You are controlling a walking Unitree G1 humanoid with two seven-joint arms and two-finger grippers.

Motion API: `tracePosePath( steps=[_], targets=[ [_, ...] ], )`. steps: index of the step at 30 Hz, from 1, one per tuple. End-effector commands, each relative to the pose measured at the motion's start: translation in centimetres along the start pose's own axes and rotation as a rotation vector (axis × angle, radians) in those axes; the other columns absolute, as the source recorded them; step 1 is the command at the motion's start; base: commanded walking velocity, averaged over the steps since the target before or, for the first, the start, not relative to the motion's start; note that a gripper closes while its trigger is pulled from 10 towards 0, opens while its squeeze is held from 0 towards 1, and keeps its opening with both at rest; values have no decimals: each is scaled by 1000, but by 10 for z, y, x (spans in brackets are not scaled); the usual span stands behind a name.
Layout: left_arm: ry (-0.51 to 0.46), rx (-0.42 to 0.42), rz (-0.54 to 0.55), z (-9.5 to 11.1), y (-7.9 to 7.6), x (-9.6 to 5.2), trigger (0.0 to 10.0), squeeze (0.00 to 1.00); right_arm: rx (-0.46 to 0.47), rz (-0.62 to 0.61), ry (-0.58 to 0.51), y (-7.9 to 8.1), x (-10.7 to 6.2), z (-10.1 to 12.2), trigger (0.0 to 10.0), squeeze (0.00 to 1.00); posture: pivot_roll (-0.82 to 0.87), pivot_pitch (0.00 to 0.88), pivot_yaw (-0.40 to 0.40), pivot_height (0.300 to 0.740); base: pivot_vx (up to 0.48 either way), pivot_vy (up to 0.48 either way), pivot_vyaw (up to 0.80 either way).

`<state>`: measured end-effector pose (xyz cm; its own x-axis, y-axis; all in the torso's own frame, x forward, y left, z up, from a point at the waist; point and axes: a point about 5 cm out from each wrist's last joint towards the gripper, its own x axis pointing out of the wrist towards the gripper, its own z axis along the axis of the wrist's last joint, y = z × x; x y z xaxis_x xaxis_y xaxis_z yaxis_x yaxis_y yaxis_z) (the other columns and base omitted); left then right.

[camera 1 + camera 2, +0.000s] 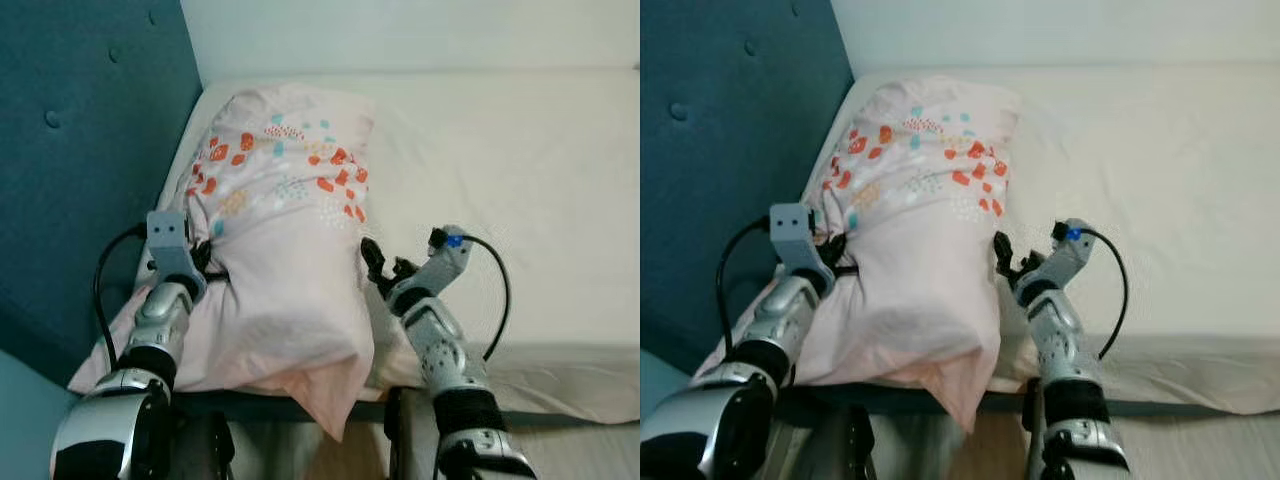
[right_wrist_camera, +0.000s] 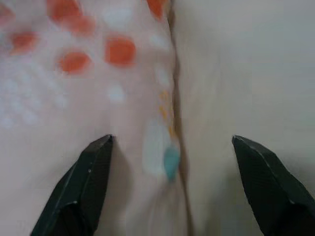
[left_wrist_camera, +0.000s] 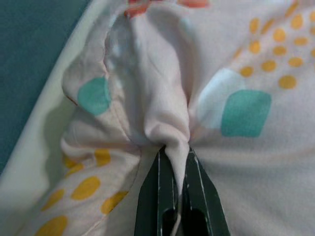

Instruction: Clean up the room

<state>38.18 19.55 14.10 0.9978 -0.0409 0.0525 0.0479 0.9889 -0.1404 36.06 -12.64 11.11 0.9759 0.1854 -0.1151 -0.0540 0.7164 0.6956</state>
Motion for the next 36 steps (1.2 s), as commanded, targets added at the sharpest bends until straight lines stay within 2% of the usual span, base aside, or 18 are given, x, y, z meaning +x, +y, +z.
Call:
tracePosePath(
  steps=[1, 4, 7, 9, 10, 13, 17, 19, 20, 21, 22, 25, 26, 27, 32, 34, 36],
  targets=[
    [-11, -6, -2, 3, 0, 1, 0, 0, 62, 0, 46, -1, 0, -13, 10000, 0, 74, 243, 40, 445, 0, 0, 0],
    [-60, 3, 41, 12, 11, -1, 0, 0, 95, 30, 109, 9, 7, -26, 10000, 0, 121, 252, 34, 445, 0, 0, 0],
    [-85, 5, 85, 16, 19, -4, 0, 0, 97, 52, 122, 16, 12, -27, 10000, 0, 141, 256, 31, 445, 0, 0, 0],
    [-112, 11, 149, 20, 32, -8, 0, 0, 91, 70, 113, 28, 18, -22, 10000, 0, 159, 260, 23, 445, 0, 0, 0],
    [-112, 11, 149, 20, 32, -8, 0, 0, 91, 70, 113, 28, 18, -22, 10000, 0, 159, 260, 23, 445, 0, 0, 0],
    [-160, 34, 212, 27, 45, -17, 0, 0, 109, 117, 88, 47, 27, -15, 10000, 0, 190, 262, 9, 445, 0, 0, 0],
    [-193, 47, 244, 34, 50, -23, 0, 0, 109, 129, 83, 54, 31, -12, 10000, 0, 207, 263, 3, 445, 0, 0, 0],
    [-249, 78, 300, 49, 58, -31, 0, 0, 106, 134, 76, 62, 35, -7, 10000, 0, 225, 257, -8, 445, 0, 0, 0],
    [-249, 78, 300, 49, 58, -31, 0, 0, 106, 134, 76, 62, 35, -7, 10000, 0, 225, 257, -8, 445, 0, 0, 0],
    [-276, 86, 319, 57, 60, -35, 0, 0, 105, 136, 71, 65, 36, -5, 10000, 0, 225, 257, -8, 445, 0, 0, 0],
    [-276, 86, 319, 57, 60, -35, 0, 0, 105, 136, 71, 65, 36, -5, 10000, 0, 225, 257, -8, 445, 0, 0, 0],
    [-389, 124, 289, 93, 48, -38, 0, 0, 124, 164, 51, 78, 40, -1, 10000, 0, 236, 251, -16, 445, 0, 0, 0],
    [-389, 124, 289, 93, 48, -38, 0, 0, 124, 164, 51, 78, 40, -1, 10000, 0, 236, 251, -16, 445, 0, 0, 0],
    [-422, 130, 277, 104, 44, -37, 0, 0, 135, 175, 44, 82, 41, 0, 10000, 0, 238, 249, -16, 445, 0, 0, 0],
    [-478, 120, 263, 123, 34, -34, 0, 0, 169, 198, 20, 90, 43, 5, 10000, 0, 243, 242, -16, 445, 0, 0, 0],
    [-521, 110, 256, 140, 26, -33, 0, 0, 204, 230, -12, 98, 44, 11, 10000, 0, 246, 241, -11, 445, 0, 0, 0],
    [-531, 110, 258, 144, 25, -34, 0, 0, 214, 241, -23, 101, 45, 13, 10000, 0, 246, 240, -11, 445, 0, 0, 0]
  ],
)
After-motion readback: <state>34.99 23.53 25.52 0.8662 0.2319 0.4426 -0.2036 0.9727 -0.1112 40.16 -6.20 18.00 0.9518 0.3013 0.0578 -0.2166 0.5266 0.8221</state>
